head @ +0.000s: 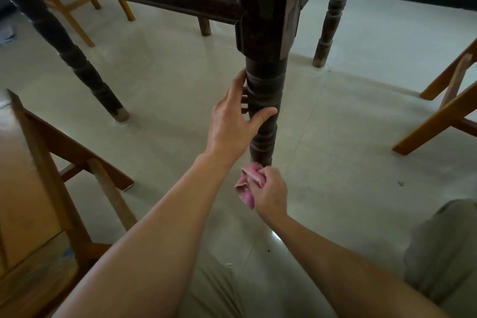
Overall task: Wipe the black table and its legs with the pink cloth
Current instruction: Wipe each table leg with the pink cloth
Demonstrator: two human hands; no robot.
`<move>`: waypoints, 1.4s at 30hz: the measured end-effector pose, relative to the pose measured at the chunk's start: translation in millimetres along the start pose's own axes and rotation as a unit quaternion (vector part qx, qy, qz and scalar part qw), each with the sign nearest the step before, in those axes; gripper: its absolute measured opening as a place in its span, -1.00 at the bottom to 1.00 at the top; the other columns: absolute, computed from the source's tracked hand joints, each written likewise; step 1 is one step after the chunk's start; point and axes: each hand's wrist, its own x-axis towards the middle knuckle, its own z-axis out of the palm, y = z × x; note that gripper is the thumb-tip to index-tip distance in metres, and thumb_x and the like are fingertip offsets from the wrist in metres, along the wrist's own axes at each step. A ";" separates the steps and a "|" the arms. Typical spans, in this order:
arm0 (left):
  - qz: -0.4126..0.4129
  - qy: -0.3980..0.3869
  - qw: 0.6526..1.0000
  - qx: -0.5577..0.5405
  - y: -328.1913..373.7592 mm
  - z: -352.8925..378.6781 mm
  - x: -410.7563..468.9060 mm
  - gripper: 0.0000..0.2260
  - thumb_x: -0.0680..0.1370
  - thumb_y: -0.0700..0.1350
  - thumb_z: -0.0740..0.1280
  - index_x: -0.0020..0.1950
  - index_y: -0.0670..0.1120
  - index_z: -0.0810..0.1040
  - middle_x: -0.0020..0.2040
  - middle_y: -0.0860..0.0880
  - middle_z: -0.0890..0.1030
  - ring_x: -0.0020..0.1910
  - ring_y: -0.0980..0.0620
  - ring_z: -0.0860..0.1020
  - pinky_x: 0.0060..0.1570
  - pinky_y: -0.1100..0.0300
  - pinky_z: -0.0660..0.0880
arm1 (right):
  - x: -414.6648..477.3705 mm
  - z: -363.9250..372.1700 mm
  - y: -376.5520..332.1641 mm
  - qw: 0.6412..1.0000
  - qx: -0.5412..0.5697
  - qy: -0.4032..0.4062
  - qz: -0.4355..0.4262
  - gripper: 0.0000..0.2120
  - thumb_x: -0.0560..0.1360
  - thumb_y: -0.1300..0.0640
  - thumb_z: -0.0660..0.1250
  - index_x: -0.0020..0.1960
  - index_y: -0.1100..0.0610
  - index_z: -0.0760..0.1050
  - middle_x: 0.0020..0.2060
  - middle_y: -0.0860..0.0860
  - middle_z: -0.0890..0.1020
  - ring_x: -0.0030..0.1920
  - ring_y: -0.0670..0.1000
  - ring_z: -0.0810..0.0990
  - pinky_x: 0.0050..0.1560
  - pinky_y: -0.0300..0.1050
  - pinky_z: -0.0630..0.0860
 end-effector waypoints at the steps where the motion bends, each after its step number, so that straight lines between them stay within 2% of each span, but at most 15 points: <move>1: -0.004 -0.007 1.000 0.005 -1.1 1.2 -1.4 -0.38 0.45 0.07 0.47 0.43 -0.03 0.31 0.12 0.04 0.61 0.00 0.12 0.58 0.06 0.18 0.55 | 0.2 1.7 0.2 1.000 -0.003 0.004 0.010 -0.90 0.51 0.11 0.39 -0.08 0.10 0.47 -0.17 -0.01 0.51 -0.21 -0.06 0.50 -0.23 -0.32 0.34; 5: -0.007 -0.029 1.000 0.009 -3.0 6.2 -7.1 -0.37 0.50 0.09 0.41 0.47 -0.02 0.22 0.19 0.01 0.57 0.09 0.04 0.57 0.09 -0.03 0.56 | 31.5 -41.3 41.7 0.964 0.023 0.111 0.238 -0.91 0.52 0.19 0.35 0.00 0.18 0.50 -0.10 0.09 0.58 -0.16 0.08 0.55 -0.18 -0.18 0.35; 8: -0.016 -0.045 0.999 0.017 -4.3 6.5 -7.8 -0.29 0.48 0.03 0.44 0.51 -0.01 0.13 0.24 0.00 0.54 0.15 0.01 0.54 0.13 -0.07 0.54 | 46.3 -58.3 55.4 0.958 0.016 0.166 0.234 -0.84 0.52 0.18 0.34 0.07 0.21 0.51 0.04 0.16 0.59 -0.01 0.19 0.58 -0.07 -0.10 0.36; 12: -0.037 -0.055 0.998 0.009 -3.3 5.9 -6.2 -0.29 0.46 0.02 0.46 0.49 0.01 0.15 0.22 0.01 0.55 0.12 0.04 0.55 0.12 -0.08 0.55 | 30.6 -5.5 21.4 0.969 0.083 0.081 0.216 -0.76 0.55 0.17 0.32 0.21 0.11 0.55 0.06 0.04 0.62 0.04 0.07 0.59 0.08 -0.11 0.44; 16: -0.048 -0.051 0.998 0.001 -3.4 8.1 -7.1 -0.28 0.46 0.02 0.46 0.50 0.02 0.14 0.20 0.01 0.55 0.10 0.06 0.55 0.11 -0.04 0.56 | -1.9 43.7 30.7 0.969 0.064 -0.074 0.228 -0.84 0.52 0.11 0.37 0.05 0.16 0.62 -0.09 0.08 0.65 -0.03 0.08 0.62 0.03 -0.04 0.55; 19: -0.052 -0.039 0.998 -0.001 -7.2 11.4 -9.7 -0.27 0.47 0.04 0.44 0.52 0.04 0.11 0.20 0.01 0.56 0.11 0.05 0.55 0.11 -0.06 0.56 | 8.4 33.5 53.0 0.952 0.082 -0.049 0.290 -0.81 0.52 0.01 0.37 0.01 0.12 0.61 -0.12 0.07 0.66 -0.12 0.06 0.64 -0.02 -0.05 0.59; 24: -0.046 -0.038 0.998 0.002 -8.5 19.5 -13.7 -0.41 0.51 0.05 0.39 0.46 0.00 0.22 0.21 0.02 0.55 0.12 0.06 0.54 0.16 -0.07 0.53 | 57.9 8.8 56.8 0.870 0.288 0.116 0.383 -0.82 0.57 0.27 0.28 0.12 0.14 0.56 -0.17 0.05 0.63 -0.11 0.08 0.61 0.02 -0.14 0.57; 26: -0.045 -0.039 0.998 0.002 -9.8 21.2 -14.0 -0.43 0.52 0.05 0.37 0.45 -0.02 0.22 0.21 0.01 0.55 0.13 0.05 0.54 0.17 -0.07 0.52 | 51.1 29.2 48.8 0.852 0.282 0.072 0.435 -0.83 0.57 0.25 0.28 0.13 0.13 0.54 -0.22 0.02 0.58 -0.14 0.08 0.61 -0.06 -0.16 0.52; 29: -0.046 -0.038 0.998 0.004 -11.5 21.7 -14.8 -0.42 0.52 0.06 0.36 0.46 -0.02 0.21 0.21 0.01 0.55 0.12 0.05 0.54 0.17 -0.05 0.52 | 16.0 74.0 38.2 0.795 0.355 -0.112 0.480 -0.76 0.52 0.24 0.38 0.17 0.26 0.54 -0.05 0.14 0.61 -0.18 0.10 0.61 -0.43 -0.14 0.55; 32: -0.042 -0.033 0.999 0.006 -13.5 22.4 -14.7 -0.41 0.53 0.08 0.35 0.48 -0.02 0.19 0.24 -0.01 0.54 0.15 0.04 0.53 0.17 -0.06 0.51 | 12.2 76.3 34.4 0.752 0.422 -0.092 0.497 -0.80 0.50 0.25 0.42 0.09 0.28 0.52 -0.03 0.20 0.59 -0.13 0.14 0.62 -0.38 -0.07 0.59; 34: -0.038 -0.032 0.999 0.008 -14.9 23.3 -14.8 -0.40 0.53 0.08 0.35 0.48 -0.02 0.18 0.25 -0.02 0.54 0.17 0.02 0.53 0.18 -0.06 0.51 | 31.1 55.1 46.7 0.760 0.428 -0.071 0.484 -0.93 0.54 0.31 0.33 0.02 0.28 0.49 -0.02 0.18 0.55 -0.10 0.09 0.60 -0.17 -0.07 0.58; 37: -0.029 -0.029 0.999 0.012 -19.2 24.0 -14.7 -0.40 0.53 0.08 0.35 0.48 -0.02 0.19 0.24 -0.02 0.54 0.15 0.00 0.55 0.15 -0.08 0.52 | 59.2 10.6 64.8 0.767 0.460 -0.048 0.445 -0.79 0.58 0.38 0.14 0.05 0.29 0.55 -0.04 0.14 0.56 -0.21 -0.02 0.56 -0.18 -0.22 0.51; 38: -0.030 -0.032 0.999 0.011 -19.7 24.3 -15.0 -0.41 0.53 0.08 0.35 0.48 -0.02 0.19 0.24 -0.02 0.54 0.14 0.01 0.55 0.15 -0.08 0.52 | 64.3 0.4 67.3 0.759 0.469 -0.017 0.452 -0.78 0.59 0.32 0.15 0.15 0.29 0.52 -0.05 0.10 0.56 -0.16 -0.01 0.57 -0.14 -0.21 0.51; 40: -0.032 -0.035 0.999 0.007 -19.4 23.8 -14.3 -0.41 0.53 0.08 0.35 0.47 0.01 0.19 0.23 0.00 0.54 0.12 0.02 0.55 0.14 -0.06 0.53 | 70.6 -5.9 59.4 0.799 0.400 0.076 0.443 -0.75 0.59 0.23 0.19 0.23 0.28 0.47 -0.07 0.05 0.53 -0.01 0.05 0.56 0.07 -0.12 0.50; 42: -0.038 -0.042 0.998 -0.004 -19.5 23.2 -12.8 -0.42 0.52 0.09 0.36 0.45 0.02 0.20 0.18 0.02 0.55 0.08 0.04 0.55 0.10 0.00 0.55 | 63.3 5.3 44.4 0.813 0.351 0.108 0.452 -0.86 0.53 0.23 0.33 0.08 0.20 0.55 -0.15 0.04 0.60 -0.05 0.06 0.58 0.01 -0.10 0.55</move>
